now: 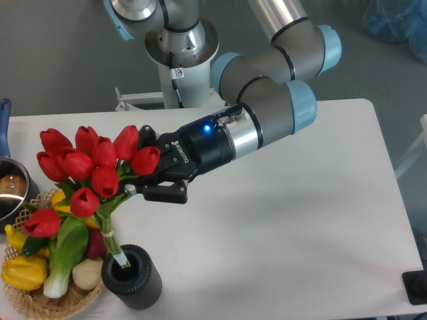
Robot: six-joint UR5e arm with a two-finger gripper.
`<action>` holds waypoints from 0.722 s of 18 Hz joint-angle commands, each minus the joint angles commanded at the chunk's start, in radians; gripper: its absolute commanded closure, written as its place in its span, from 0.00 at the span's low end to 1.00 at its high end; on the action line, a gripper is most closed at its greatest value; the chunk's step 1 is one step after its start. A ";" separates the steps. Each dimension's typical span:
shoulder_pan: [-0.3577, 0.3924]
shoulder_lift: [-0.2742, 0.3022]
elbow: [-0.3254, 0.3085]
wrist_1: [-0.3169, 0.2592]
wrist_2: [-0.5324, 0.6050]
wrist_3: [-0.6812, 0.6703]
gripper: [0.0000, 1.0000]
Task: Insert the flowers into the vase
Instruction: 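Lower the tulip stems over the black vase opening, then push the tulip stems down into the black vase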
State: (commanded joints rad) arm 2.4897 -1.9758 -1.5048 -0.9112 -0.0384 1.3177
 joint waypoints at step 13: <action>-0.029 -0.026 -0.029 0.000 0.071 0.000 0.88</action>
State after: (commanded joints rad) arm 2.4605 -2.0018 -1.5340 -0.9112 0.0322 1.3177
